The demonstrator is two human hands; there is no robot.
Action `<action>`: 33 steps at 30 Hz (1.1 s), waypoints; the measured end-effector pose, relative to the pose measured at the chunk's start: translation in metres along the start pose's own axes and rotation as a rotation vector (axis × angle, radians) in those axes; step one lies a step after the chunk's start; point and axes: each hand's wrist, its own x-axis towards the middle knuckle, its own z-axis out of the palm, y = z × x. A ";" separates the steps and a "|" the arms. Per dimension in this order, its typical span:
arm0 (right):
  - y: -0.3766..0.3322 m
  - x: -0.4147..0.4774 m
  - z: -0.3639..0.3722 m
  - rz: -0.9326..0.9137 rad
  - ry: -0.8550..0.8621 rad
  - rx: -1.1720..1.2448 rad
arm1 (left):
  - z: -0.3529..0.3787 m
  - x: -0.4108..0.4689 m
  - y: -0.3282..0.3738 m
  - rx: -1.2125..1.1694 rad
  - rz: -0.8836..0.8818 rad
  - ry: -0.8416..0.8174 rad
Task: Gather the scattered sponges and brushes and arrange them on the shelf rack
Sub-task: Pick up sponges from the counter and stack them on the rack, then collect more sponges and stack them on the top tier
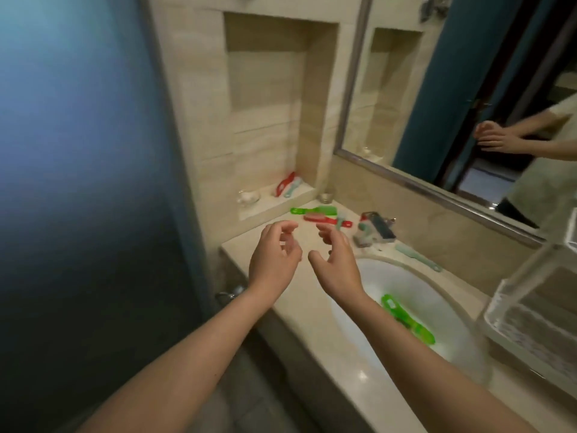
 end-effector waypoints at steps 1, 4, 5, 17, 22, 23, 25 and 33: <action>-0.007 -0.005 0.018 0.002 -0.031 -0.004 | -0.019 -0.006 -0.009 0.010 -0.013 0.038; -0.029 -0.027 0.070 -0.022 -0.155 -0.001 | -0.076 -0.030 -0.039 0.068 -0.053 0.148; -0.037 -0.036 0.086 -0.031 -0.196 0.008 | -0.095 -0.040 -0.049 0.079 -0.074 0.182; -0.096 -0.158 0.235 -0.105 -0.639 0.054 | -0.255 -0.190 -0.144 0.214 -0.328 0.469; -0.115 -0.209 0.287 -0.178 -0.827 0.036 | -0.296 -0.260 -0.160 0.281 -0.456 0.588; -0.121 -0.218 0.296 -0.188 -0.867 0.033 | -0.305 -0.273 -0.162 0.289 -0.473 0.623; -0.132 -0.235 0.313 -0.210 -0.942 0.029 | -0.321 -0.298 -0.165 0.287 -0.516 0.683; -0.172 -0.289 0.367 -0.361 -1.248 0.027 | -0.359 -0.370 -0.177 0.308 -0.675 0.943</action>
